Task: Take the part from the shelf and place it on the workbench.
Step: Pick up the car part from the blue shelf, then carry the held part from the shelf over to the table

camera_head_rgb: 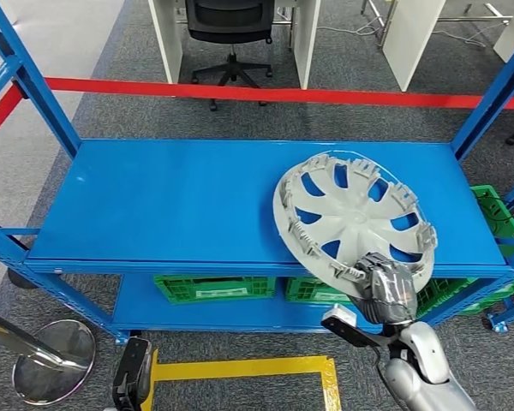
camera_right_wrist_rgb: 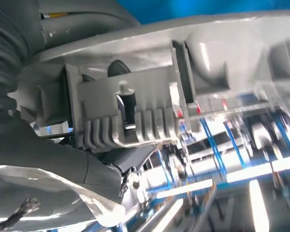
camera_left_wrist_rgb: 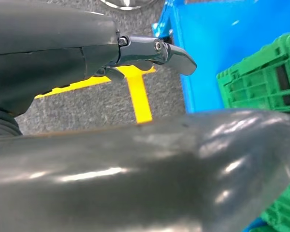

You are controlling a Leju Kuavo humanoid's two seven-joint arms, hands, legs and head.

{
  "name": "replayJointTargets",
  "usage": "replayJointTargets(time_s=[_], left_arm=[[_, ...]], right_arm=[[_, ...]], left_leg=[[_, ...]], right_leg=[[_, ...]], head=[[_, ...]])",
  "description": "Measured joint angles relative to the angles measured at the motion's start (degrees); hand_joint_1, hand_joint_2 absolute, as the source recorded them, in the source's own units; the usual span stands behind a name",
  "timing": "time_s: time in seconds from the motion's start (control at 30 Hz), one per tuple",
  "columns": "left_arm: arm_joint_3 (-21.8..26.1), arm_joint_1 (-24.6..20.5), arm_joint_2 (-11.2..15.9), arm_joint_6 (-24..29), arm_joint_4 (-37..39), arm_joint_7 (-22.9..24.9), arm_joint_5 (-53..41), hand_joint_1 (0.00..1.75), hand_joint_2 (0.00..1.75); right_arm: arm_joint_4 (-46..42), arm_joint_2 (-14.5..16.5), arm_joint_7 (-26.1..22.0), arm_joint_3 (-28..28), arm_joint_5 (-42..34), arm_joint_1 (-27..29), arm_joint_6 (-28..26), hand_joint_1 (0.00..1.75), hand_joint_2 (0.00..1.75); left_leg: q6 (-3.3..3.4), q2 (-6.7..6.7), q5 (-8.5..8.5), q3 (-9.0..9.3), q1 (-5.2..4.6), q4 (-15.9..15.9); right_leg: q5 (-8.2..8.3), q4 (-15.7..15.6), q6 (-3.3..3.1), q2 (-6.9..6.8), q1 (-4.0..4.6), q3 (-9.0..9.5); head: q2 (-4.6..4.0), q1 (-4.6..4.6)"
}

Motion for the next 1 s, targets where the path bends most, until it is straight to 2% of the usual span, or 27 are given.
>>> replayJointTargets(time_s=[0.2,0.33,0.37,0.5,0.6,0.73,1.0], left_arm=[[0.4,-0.1,-0.2,0.6,0.0,-0.6,0.0,0.00,0.00],[0.7,-0.1,-0.3,1.3,0.0,-2.3,-0.1,0.00,1.75],[0.9,-0.1,-0.3,1.5,0.0,-2.8,-0.2,0.00,1.75],[1.1,-0.2,-0.3,2.7,0.0,-4.4,-0.7,0.00,0.00],[1.4,-0.3,-0.3,3.6,0.0,-5.3,-1.1,0.00,0.00],[1.7,-0.3,-0.3,4.3,0.0,-5.9,-1.7,0.00,0.00],[1.9,-0.4,-0.4,5.2,0.0,-7.6,-2.0,0.00,0.00]], right_arm=[[-9.7,1.4,-0.9,-1.6,-1.2,3.9,-1.8,1.75,1.75],[-15.4,4.2,-6.4,-4.5,-1.0,6.5,-2.1,1.75,1.75],[-17.5,5.5,-8.2,-5.6,-0.3,7.4,-2.1,1.75,1.75],[-26.6,11.0,-14.3,-9.4,1.7,10.4,-2.3,1.75,1.75],[-33.8,14.4,-16.4,-11.2,0.8,11.8,-2.3,1.75,1.75],[-41.0,17.2,-16.6,-11.8,-0.8,12.7,-2.3,1.75,1.75],[-47.1,18.7,-16.7,-11.5,-1.6,13.2,-2.3,1.75,1.75]], left_leg=[[-0.01,-0.01,0.00,-0.06,0.00,0.0],[0.00,-0.02,0.00,-0.12,0.00,0.0],[0.00,-0.02,0.00,-0.13,0.00,0.0],[-0.01,-0.02,0.00,-0.16,0.01,0.0],[-0.02,-0.01,-0.01,-0.16,0.02,0.0],[-0.02,-0.01,-0.01,-0.16,0.01,0.0],[-0.02,0.00,0.00,-0.14,-0.01,0.0]], right_leg=[[-0.02,0.0,-0.02,0.02,0.00,-0.07],[-0.02,0.0,-0.02,-0.02,-0.01,-0.11],[-0.02,0.0,-0.02,-0.03,-0.01,-0.13],[-0.05,0.0,-0.05,-0.01,0.01,-0.19],[-0.08,0.0,-0.08,0.01,0.01,-0.20],[-0.08,0.0,-0.07,0.02,0.00,-0.20],[-0.07,0.0,-0.07,0.02,-0.01,-0.18]], head=[[0.00,0.01],[-0.01,0.00],[-0.01,0.00],[0.00,-0.01],[-0.01,0.00],[-0.01,0.01],[0.00,0.01]])
